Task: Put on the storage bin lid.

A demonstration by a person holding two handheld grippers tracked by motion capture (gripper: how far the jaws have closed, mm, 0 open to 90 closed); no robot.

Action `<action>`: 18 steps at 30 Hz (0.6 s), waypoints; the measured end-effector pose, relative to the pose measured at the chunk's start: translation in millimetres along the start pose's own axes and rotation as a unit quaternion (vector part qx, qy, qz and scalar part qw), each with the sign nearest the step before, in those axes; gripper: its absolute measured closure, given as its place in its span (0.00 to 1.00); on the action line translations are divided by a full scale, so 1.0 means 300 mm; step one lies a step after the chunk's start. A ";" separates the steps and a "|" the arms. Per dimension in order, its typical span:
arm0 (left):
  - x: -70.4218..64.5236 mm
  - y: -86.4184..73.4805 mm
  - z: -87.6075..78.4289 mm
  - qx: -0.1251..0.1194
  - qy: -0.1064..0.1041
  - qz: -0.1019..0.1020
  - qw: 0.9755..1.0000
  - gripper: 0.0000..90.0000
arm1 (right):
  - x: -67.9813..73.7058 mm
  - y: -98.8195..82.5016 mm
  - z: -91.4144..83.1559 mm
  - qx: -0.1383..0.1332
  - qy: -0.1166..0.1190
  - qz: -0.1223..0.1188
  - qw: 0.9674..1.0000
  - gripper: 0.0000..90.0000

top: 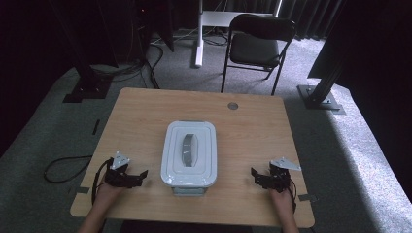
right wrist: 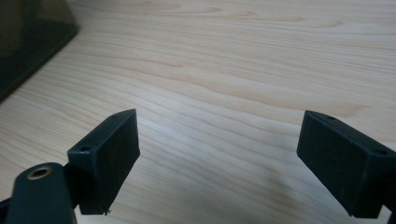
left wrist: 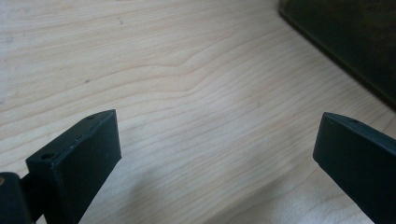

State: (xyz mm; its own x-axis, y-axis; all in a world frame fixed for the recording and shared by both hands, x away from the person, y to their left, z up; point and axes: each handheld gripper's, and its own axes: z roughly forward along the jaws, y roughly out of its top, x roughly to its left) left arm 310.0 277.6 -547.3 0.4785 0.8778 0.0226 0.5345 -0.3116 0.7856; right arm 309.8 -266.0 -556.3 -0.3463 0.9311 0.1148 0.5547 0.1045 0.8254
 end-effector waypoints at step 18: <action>0.046 -0.036 -0.031 0.008 0.052 -0.047 0.998 0.02 | -0.052 -0.033 -0.046 -0.005 -0.048 0.031 0.998 0.14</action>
State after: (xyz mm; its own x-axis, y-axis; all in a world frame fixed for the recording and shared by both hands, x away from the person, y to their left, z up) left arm 304.3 296.4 -549.9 0.3513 0.9362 0.0130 0.5860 -0.2307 0.7768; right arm 299.1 -286.4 -558.6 -0.2361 0.9652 0.1127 0.5652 0.0421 0.8239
